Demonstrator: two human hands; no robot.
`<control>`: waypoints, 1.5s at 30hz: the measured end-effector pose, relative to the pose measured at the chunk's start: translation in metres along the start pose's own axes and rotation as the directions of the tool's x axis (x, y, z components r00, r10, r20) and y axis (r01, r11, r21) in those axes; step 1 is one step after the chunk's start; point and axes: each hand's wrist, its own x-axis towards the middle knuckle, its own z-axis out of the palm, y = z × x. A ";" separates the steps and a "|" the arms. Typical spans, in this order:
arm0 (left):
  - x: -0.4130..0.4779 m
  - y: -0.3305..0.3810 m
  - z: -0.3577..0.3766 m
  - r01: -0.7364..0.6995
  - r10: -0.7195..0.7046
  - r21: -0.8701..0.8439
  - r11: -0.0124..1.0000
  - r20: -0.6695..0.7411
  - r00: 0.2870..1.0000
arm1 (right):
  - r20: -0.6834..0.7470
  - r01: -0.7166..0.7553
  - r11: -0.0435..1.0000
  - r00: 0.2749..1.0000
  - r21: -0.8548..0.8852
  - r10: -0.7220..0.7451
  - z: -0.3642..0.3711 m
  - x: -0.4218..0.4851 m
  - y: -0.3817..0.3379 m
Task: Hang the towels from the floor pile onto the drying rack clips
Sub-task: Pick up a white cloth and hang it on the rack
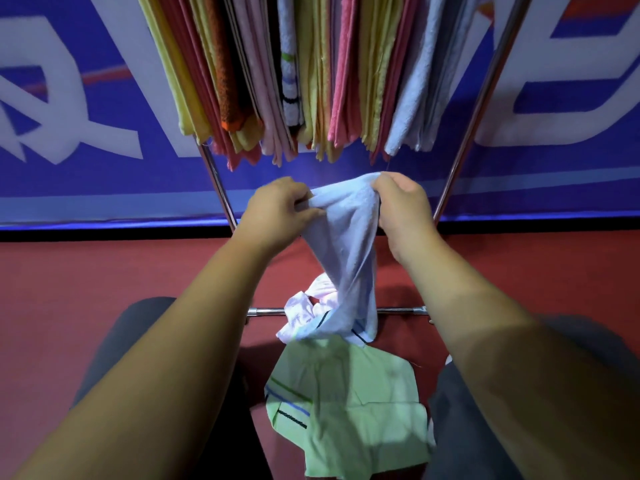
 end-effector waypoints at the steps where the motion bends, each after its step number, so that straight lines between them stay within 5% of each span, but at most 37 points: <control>1: -0.003 0.004 -0.011 -0.038 0.038 0.000 0.999 -0.036 0.999 | 0.001 0.018 1.000 1.000 -0.001 -0.018 -0.002 -0.007 -0.009; 5: -0.005 0.022 -0.053 -0.151 0.162 0.082 0.985 -0.143 0.976 | -0.009 0.101 0.995 0.995 0.013 -0.101 -0.004 -0.020 -0.042; 8: 0.001 0.041 -0.091 -0.104 0.122 0.130 0.986 -0.142 0.982 | -0.013 0.147 0.987 0.989 0.058 -0.147 -0.006 -0.028 -0.074; 12: 0.002 0.075 -0.151 0.058 -0.069 -0.116 0.992 -0.096 0.993 | 0.068 0.306 0.951 0.949 0.033 -0.308 -0.015 -0.044 -0.133; 21: 0.001 0.149 -0.274 -0.006 -0.081 -0.394 0.919 -0.205 0.975 | 0.095 0.565 0.810 0.825 -0.158 -0.557 -0.030 -0.081 -0.266; 35: 0.002 0.235 -0.372 -0.130 -0.077 -0.551 0.825 -0.337 0.938 | 0.049 0.685 0.716 0.727 -0.139 -0.685 -0.040 -0.121 -0.390; 45: 0.007 0.246 -0.369 0.099 -0.316 -0.576 0.811 -0.290 0.903 | 0.042 0.572 0.769 0.809 -0.285 -0.586 -0.033 -0.129 -0.403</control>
